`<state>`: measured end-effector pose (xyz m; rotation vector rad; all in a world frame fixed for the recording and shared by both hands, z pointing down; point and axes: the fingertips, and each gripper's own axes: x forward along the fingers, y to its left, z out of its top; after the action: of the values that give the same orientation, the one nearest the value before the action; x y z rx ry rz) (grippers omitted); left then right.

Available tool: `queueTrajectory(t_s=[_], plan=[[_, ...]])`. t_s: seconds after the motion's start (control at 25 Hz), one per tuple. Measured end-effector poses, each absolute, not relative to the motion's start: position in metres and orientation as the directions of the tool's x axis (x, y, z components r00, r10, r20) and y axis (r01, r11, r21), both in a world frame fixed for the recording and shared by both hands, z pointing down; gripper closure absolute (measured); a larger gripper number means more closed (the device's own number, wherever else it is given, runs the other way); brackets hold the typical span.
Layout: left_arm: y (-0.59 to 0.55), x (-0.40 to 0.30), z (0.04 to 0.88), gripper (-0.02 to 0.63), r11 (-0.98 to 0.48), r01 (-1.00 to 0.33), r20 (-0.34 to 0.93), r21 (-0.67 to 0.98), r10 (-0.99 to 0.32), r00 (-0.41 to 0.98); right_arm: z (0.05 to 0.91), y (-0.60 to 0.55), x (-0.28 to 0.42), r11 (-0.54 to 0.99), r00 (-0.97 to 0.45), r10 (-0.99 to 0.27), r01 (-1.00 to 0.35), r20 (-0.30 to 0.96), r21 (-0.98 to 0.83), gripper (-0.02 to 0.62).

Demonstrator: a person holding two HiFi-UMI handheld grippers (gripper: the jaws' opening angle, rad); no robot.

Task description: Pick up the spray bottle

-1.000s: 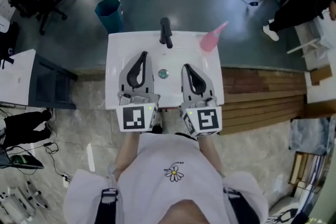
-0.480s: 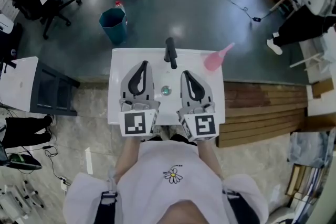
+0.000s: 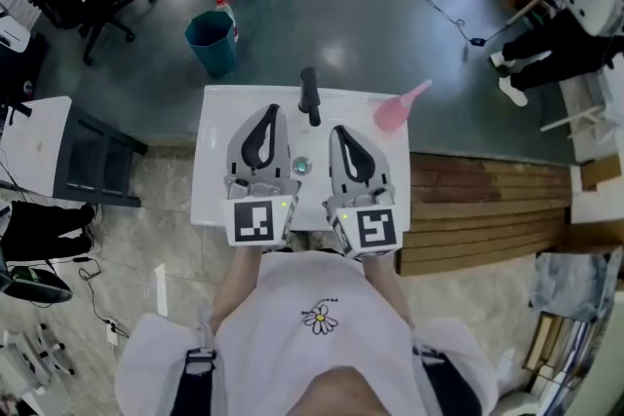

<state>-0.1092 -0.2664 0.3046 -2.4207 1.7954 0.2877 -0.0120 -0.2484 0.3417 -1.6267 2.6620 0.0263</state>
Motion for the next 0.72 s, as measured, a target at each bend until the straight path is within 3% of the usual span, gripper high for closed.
queueTrajectory(t_s=[0.72], plan=[[-0.269, -0.08, 0.302, 0.586, -0.312, -0.95, -0.246, -0.014, -0.92, 0.305, 0.338, -0.26, 0.01, 0.455, -0.453, -0.89, -0.889, -0.048, -0.05, 0.563]])
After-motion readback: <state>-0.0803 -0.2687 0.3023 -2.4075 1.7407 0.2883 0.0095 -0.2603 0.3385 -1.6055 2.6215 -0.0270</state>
